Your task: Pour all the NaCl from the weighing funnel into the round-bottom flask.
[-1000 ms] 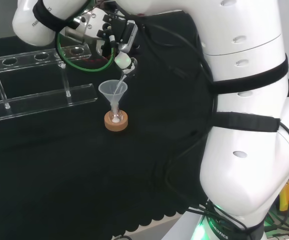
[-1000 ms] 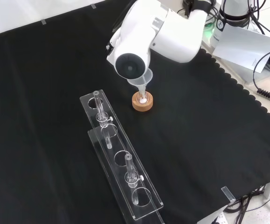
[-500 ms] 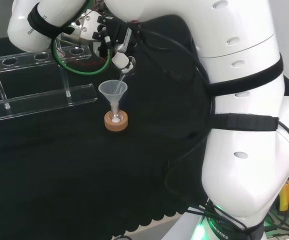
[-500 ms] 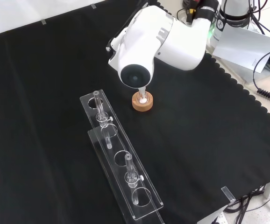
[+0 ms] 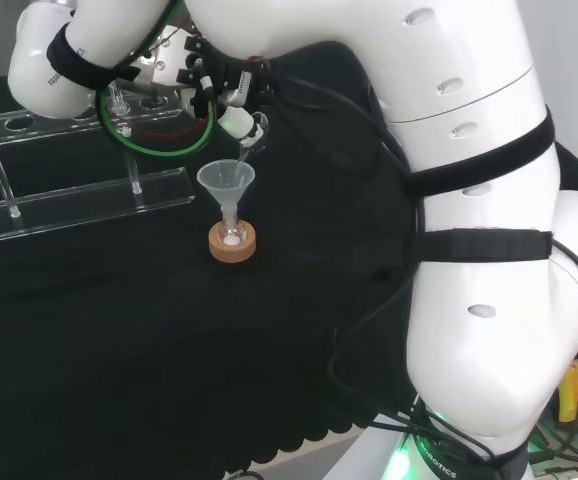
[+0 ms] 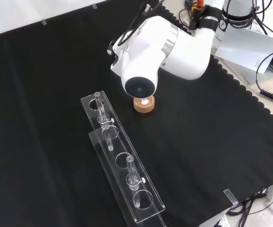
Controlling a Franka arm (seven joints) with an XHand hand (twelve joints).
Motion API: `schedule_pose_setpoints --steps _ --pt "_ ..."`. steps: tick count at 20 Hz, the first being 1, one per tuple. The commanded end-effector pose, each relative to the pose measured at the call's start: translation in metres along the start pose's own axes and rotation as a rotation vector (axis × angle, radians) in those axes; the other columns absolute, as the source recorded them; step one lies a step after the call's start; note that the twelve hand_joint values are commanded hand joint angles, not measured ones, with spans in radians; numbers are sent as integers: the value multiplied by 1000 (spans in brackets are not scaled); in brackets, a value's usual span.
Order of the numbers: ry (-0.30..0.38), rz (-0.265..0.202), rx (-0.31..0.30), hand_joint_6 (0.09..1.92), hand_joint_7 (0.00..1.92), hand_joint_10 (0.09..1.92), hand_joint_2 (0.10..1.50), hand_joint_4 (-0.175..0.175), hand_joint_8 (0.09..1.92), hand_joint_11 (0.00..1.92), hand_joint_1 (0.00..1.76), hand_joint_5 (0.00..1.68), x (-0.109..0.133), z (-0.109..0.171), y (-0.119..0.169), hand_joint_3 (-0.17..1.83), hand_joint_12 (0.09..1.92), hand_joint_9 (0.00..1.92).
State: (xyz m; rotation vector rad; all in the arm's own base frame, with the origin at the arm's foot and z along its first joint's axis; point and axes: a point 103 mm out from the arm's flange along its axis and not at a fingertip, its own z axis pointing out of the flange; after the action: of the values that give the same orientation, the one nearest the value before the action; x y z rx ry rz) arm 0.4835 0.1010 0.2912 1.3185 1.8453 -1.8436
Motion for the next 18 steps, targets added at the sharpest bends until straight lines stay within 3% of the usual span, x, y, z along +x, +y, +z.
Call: schedule_pose_setpoints --steps 1,18 --pt "-23 7 0 927 1130 130 711 106 547 1043 1103 1135 1 -2 0 683 918 1376" --pt "-61 28 13 927 1131 128 709 103 546 1051 1104 1136 2 -8 -3 685 911 1385"
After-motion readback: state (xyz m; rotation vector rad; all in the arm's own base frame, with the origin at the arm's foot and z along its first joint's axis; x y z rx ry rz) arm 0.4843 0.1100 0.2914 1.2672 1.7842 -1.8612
